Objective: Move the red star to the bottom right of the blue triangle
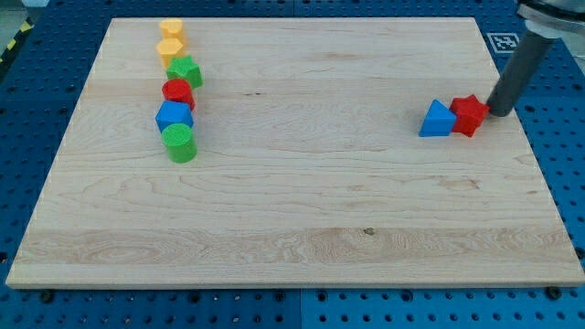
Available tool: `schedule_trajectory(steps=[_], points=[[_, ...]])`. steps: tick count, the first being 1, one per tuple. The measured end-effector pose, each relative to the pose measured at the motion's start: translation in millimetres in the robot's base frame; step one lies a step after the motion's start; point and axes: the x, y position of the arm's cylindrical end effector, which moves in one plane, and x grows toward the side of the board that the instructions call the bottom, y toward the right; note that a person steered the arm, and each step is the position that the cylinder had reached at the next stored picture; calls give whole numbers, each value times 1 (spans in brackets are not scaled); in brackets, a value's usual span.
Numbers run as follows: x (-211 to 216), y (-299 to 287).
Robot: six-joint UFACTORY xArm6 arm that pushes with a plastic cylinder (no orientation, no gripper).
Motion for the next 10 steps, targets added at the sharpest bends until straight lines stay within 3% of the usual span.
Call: schedule_trajectory(steps=[3,6,10], points=[[1,-83],[28,-64],[96,-66]])
